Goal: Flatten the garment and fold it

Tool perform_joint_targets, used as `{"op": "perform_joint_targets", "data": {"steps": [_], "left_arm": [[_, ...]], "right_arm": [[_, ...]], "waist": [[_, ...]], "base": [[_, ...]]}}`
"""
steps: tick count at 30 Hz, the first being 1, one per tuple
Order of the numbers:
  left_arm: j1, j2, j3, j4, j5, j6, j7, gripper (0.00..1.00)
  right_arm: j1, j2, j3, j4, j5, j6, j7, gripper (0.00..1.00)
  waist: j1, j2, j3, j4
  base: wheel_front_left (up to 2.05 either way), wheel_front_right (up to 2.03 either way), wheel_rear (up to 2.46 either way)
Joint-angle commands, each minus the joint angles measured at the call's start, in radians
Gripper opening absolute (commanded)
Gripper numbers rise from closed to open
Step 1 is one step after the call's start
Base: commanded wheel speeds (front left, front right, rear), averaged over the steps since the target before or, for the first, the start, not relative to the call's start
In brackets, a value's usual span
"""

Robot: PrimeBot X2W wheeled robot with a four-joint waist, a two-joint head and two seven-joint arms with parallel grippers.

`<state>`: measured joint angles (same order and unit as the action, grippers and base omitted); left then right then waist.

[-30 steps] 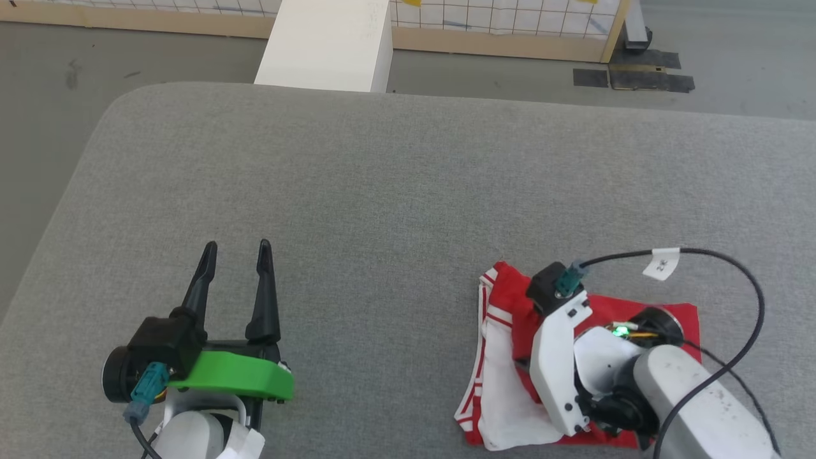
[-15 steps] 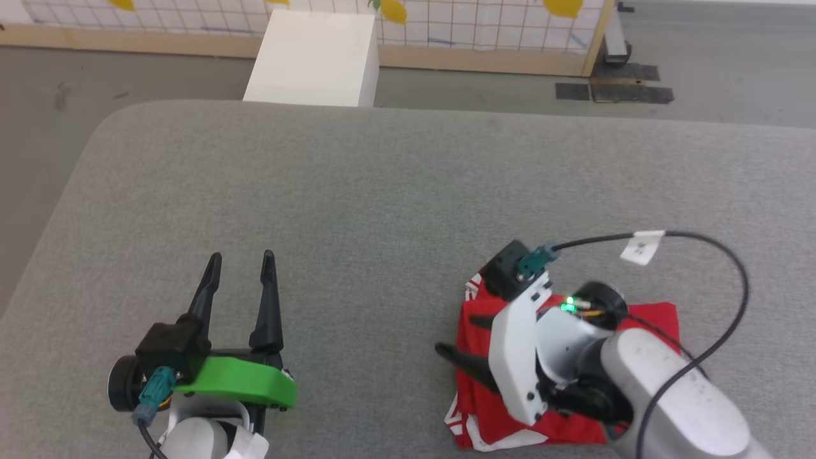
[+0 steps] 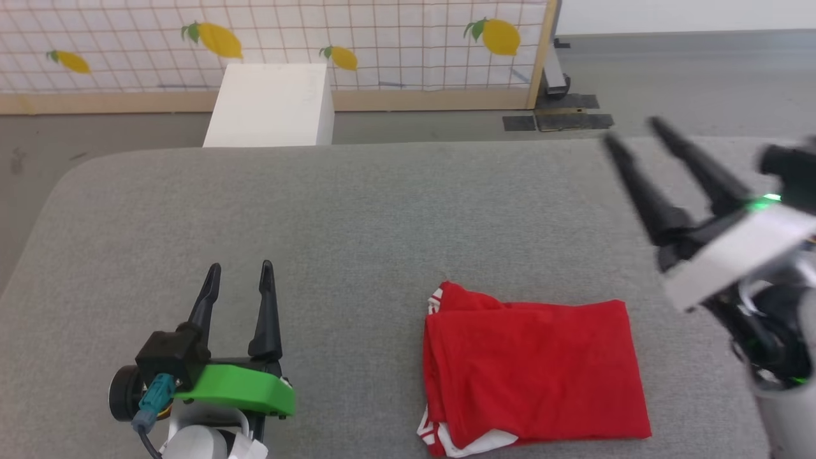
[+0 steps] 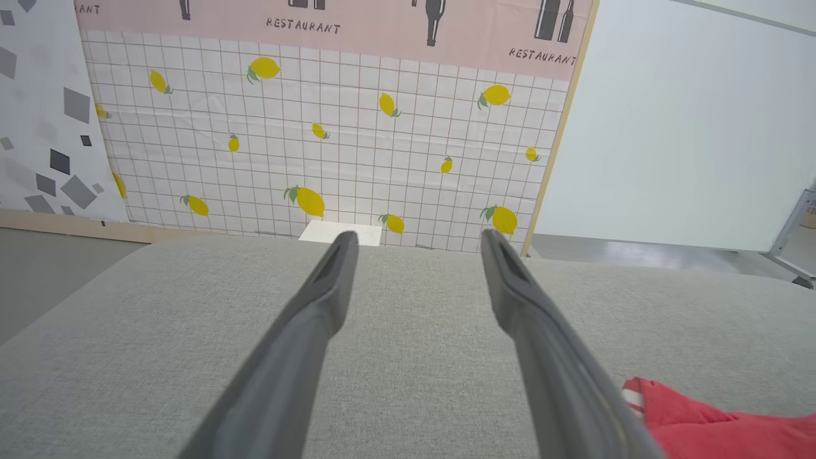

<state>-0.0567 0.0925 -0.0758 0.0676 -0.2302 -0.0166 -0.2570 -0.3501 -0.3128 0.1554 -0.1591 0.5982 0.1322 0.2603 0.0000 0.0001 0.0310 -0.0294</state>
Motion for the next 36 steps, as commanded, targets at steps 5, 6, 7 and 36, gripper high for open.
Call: {"op": "perform_joint_targets", "data": {"steps": [5,6,7,36], "left_arm": [[0.008,-0.013,0.004,0.001,-0.004,0.012,-0.005,1.00],[0.009,-0.015,0.004,0.001,-0.005,0.014,-0.005,1.00],[0.011,-0.017,0.003,0.001,-0.006,0.015,-0.005,1.00],[0.005,-0.039,-0.014,0.011,-0.007,0.036,-0.005,1.00]], "right_arm": [[0.150,-0.029,-0.129,0.044,-0.027,-0.002,-0.208,1.00],[0.175,-0.026,-0.151,0.063,-0.023,-0.002,-0.237,1.00],[0.207,-0.035,-0.164,0.090,-0.032,-0.002,-0.259,1.00],[0.066,-0.097,0.185,0.568,-0.136,-0.002,0.348,1.00]], "waist": [[0.0000,-0.0001,-0.016,-0.021],[0.0000,-0.0001,-0.016,-0.021],[0.0000,-0.0001,-0.016,-0.021],[0.0000,-0.0001,0.087,0.045]], "base": [[0.00,0.00,0.00],[0.00,0.00,0.00],[0.00,0.00,0.00],[0.00,0.00,0.00]]}}
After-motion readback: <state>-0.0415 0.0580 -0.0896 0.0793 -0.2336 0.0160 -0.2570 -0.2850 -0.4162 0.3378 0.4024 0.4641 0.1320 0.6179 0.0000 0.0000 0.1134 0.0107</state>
